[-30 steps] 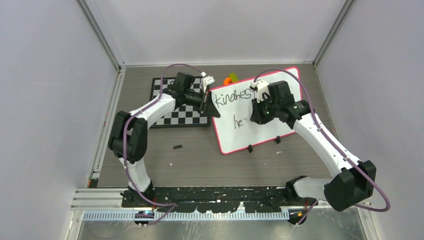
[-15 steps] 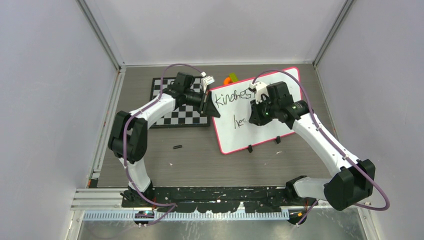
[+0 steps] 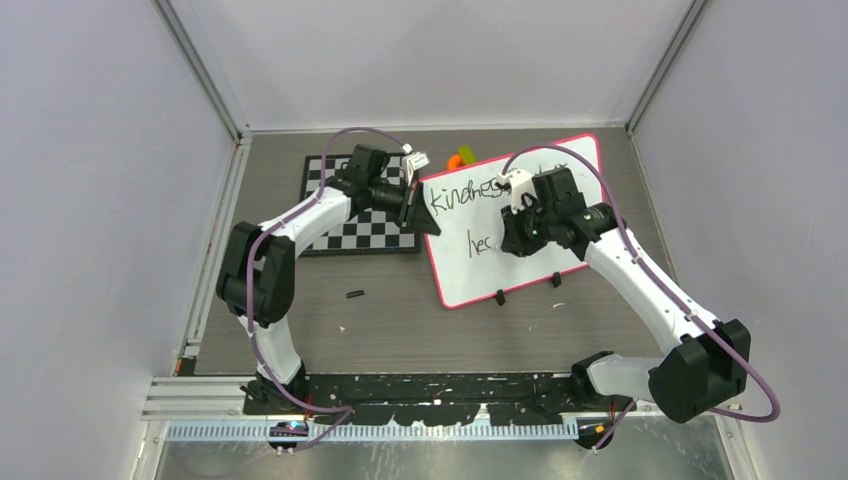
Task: Write a sentence on the whiteboard
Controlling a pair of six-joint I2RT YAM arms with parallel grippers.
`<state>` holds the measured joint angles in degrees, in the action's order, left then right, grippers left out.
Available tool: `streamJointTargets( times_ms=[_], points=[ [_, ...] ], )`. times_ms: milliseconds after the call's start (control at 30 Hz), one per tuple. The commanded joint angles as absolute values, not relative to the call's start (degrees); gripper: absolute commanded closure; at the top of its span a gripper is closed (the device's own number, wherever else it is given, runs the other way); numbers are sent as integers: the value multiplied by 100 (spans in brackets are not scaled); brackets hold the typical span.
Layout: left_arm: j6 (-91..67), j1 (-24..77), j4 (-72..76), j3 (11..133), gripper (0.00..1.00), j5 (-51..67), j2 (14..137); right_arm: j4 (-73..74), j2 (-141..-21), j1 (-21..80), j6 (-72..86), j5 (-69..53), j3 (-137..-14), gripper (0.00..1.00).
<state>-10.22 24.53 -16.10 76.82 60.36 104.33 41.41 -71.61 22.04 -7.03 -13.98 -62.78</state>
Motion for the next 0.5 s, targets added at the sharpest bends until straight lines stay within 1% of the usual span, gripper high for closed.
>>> streamJointTargets(
  times_ms=[0,233,467],
  points=[
    [-1125,2549,-1559,7856,100,6060,10402,4061,-7042,2184,-870,-1107,-6562,100],
    [-1127,2549,-1563,7849,100,6061,10404,3953,-7186,2179,-767,-1101,-6805,100],
    [-1095,2549,-1582,7849,100,6056,10402,3942,-7251,2173,-767,-1158,-6784,100]
  ],
)
